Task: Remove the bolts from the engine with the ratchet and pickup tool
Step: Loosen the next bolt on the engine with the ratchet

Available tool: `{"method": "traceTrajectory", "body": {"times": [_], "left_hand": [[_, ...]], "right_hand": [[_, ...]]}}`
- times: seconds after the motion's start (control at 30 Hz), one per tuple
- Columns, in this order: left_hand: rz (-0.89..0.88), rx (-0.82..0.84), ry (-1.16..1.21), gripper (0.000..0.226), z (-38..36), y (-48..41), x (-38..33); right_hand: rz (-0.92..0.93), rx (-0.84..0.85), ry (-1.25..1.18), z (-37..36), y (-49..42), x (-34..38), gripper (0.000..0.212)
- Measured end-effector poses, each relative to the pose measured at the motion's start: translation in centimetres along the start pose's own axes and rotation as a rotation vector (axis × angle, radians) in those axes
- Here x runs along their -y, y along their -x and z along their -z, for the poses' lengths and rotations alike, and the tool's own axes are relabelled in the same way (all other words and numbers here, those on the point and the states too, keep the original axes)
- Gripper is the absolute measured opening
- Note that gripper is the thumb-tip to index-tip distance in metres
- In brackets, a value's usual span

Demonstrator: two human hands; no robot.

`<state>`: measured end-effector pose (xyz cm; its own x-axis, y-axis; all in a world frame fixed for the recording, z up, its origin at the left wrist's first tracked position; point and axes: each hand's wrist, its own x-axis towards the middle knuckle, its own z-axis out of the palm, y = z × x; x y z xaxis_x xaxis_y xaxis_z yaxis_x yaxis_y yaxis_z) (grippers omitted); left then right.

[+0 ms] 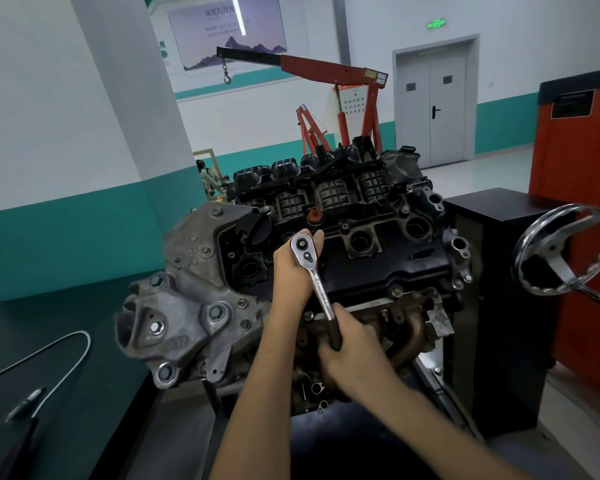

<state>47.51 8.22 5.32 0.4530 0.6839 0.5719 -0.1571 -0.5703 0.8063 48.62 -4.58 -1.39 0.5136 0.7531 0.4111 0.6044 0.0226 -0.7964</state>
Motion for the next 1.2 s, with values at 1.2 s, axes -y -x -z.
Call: {"method": "traceTrajectory", "body": {"times": [1.2], "left_hand": [[-0.022, -0.034, 0.120, 0.047, -0.4, 0.8, -0.4]], "right_hand": [[0.126, 0.024, 0.464, 6.5, -2.2, -1.4, 0.026]]}}
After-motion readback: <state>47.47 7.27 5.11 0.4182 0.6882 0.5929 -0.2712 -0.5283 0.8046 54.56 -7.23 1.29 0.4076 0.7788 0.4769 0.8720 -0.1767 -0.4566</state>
